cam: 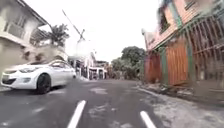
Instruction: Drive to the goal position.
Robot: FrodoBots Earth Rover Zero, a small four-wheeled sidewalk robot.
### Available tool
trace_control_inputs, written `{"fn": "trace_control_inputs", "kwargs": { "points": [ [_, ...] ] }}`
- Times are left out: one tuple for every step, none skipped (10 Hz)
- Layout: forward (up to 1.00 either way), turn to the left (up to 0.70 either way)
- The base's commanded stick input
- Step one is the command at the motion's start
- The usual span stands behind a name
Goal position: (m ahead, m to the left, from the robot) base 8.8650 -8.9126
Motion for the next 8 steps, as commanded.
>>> {"fn": "trace_control_inputs", "kwargs": {
  "points": [
    [1.00, 0.16],
    [1.00, 0.05],
    [1.00, 0.05],
    [1.00, 0.00],
    [1.00, 0.01],
    [1.00, 0.05],
    [1.00, 0.01],
    [1.00, 0.21]
  ]
}}
